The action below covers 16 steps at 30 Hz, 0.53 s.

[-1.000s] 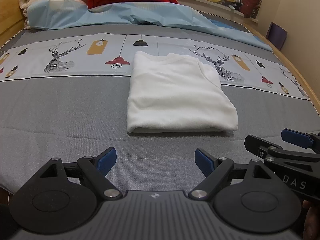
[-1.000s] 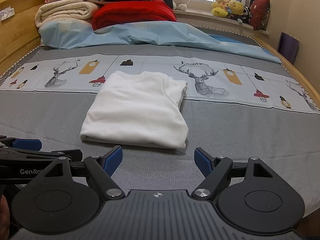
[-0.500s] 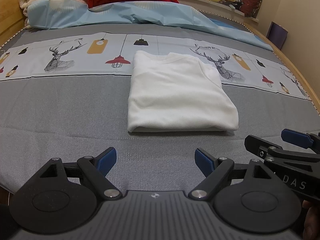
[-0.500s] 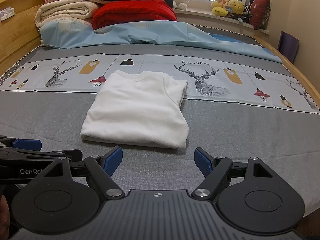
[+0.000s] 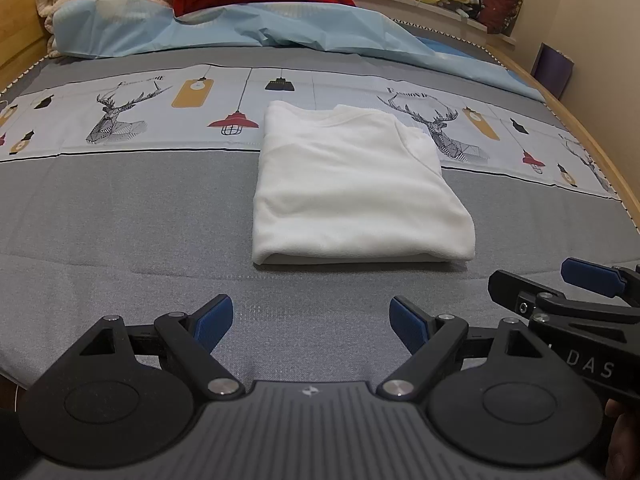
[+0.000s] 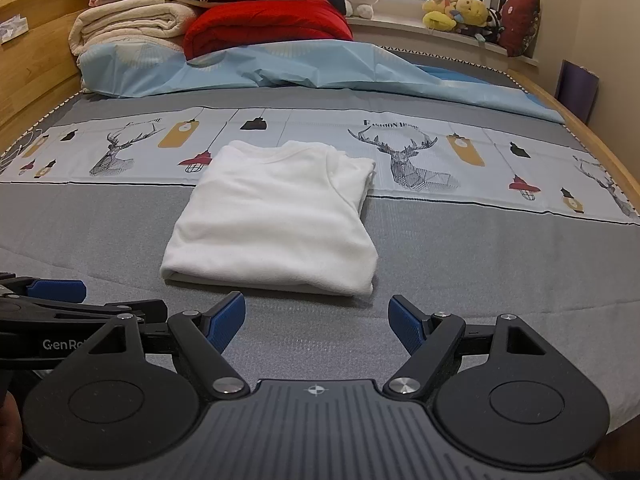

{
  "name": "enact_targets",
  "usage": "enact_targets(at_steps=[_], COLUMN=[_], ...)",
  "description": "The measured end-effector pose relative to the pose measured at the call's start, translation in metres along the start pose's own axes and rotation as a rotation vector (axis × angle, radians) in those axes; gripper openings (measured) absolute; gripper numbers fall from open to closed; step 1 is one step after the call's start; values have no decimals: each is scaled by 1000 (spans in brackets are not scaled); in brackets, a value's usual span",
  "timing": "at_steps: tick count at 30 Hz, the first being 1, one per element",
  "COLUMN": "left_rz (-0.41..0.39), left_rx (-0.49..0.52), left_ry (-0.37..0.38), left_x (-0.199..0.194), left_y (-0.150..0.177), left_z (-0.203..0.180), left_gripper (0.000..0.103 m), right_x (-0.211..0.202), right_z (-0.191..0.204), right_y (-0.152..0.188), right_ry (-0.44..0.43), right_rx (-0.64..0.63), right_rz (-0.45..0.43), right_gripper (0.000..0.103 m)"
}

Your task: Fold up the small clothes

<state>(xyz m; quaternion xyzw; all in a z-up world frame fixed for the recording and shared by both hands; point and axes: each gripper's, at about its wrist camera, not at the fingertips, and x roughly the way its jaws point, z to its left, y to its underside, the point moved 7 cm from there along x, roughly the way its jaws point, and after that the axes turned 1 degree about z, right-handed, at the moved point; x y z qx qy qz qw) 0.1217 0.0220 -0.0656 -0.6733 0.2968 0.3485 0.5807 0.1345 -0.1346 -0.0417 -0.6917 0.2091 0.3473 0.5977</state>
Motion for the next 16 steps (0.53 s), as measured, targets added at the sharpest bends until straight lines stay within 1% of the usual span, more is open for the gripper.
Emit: enact_targets(at_steps=[16], left_rz=[2], left_rx=[2], left_ry=[-1], left_x=[0], left_y=[-1], left_z=[1], left_gripper=[89], right_x=[-1], right_z=[0], right_y=[0], right_ry=[-5], right_rx=[8], right_rz=[12], right_gripper=[80])
